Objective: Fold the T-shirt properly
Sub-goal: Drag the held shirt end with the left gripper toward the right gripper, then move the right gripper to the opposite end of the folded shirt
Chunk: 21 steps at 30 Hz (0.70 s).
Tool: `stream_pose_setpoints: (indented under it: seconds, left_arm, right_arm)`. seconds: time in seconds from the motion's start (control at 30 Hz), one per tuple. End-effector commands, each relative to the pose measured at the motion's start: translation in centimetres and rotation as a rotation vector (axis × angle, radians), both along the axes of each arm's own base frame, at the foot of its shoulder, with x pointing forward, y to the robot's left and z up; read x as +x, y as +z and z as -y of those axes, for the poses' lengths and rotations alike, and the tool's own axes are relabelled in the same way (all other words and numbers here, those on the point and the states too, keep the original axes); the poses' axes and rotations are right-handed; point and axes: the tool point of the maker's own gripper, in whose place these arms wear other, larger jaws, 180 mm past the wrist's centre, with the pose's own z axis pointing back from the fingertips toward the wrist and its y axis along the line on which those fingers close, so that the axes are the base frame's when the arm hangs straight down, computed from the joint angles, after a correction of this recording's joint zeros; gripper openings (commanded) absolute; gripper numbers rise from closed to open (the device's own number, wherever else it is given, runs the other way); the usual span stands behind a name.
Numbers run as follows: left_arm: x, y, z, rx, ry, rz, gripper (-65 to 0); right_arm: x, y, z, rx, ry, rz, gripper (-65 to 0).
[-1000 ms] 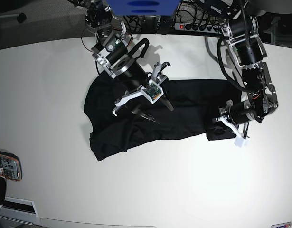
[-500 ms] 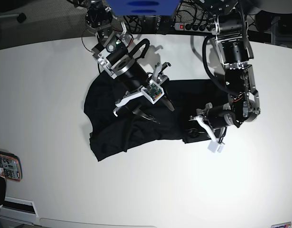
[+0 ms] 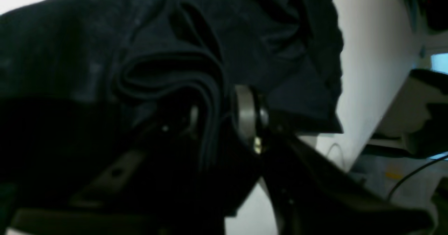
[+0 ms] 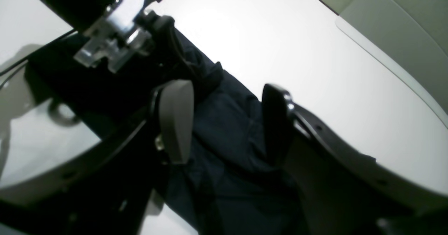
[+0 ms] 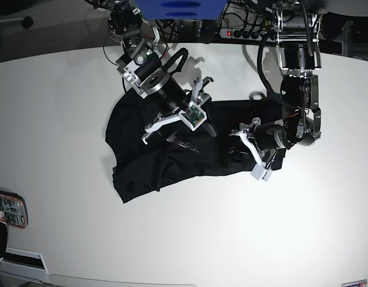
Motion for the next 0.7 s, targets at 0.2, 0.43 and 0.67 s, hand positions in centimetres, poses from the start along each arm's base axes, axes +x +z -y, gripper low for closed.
stream_pose_setpoints:
  seconds: [0.2,0.43,0.67]
  left_arm:
    - [2.0,5.8,1.3,-0.027,-0.029,0.210,-51.2]
    - [2.7,7.6,1.5,-0.025,-0.039,0.265,-51.1]
    - [0.2,13.5,3.9,-0.213,-0.094,0.384,-51.1]
  right_arm:
    - [0.5,1.7,-0.2,0.040,-0.002,0.047,-35.0]
    - [0.7,1.6,0.0,0.037,-0.007,0.047,-35.0]
    - [2.7,1.5,2.8,-0.006,-0.090,0.053,-35.1]
